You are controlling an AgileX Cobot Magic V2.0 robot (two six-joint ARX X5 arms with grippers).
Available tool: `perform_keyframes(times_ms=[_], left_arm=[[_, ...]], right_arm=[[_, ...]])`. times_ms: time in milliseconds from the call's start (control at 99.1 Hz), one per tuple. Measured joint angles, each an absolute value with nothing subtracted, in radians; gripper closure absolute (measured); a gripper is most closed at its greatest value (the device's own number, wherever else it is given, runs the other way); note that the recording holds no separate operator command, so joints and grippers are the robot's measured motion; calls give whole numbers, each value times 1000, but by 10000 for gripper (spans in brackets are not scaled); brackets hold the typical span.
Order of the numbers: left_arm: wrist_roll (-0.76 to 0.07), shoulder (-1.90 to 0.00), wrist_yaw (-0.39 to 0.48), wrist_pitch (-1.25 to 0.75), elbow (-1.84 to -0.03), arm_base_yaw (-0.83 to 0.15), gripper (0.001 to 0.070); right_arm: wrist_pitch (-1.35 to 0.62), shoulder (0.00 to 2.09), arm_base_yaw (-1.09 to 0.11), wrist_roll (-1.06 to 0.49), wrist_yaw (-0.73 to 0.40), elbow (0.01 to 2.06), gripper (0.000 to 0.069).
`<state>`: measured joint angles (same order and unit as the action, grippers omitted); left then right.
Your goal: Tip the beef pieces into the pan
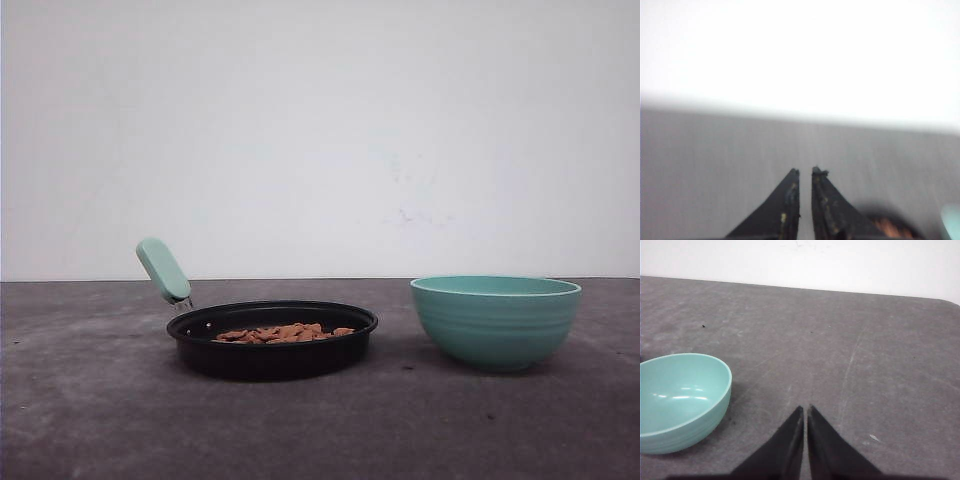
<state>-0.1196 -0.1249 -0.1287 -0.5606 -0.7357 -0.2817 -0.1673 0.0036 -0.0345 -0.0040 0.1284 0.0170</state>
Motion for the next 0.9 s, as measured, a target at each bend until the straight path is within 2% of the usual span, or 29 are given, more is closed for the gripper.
perform_keyframes(times_ms=[101,222,363,535,777,898], left_arm=[[-17,-75,-128,-286,-561,-242,691],[15,-4,-105,-252,-381,-166,691],[11,-9,-53,-267,-237,-79,691],[-11,-5,-15,-254,-169,-22,691],[-95,-5,30,-182,-31,-15,691],[-109,-4,56,-179,-33,-15,691]], right_arm=[[-167,4,-35,-4,128,17,679],[-167,4,-35,-4,128,17,679],[-167,4,-35,-4,130,17,679],[-166,4,-35,-4,131,17,679],[-166,4,-35,-4,131,17,679],[-164,4,-35,-4,131,17,679]])
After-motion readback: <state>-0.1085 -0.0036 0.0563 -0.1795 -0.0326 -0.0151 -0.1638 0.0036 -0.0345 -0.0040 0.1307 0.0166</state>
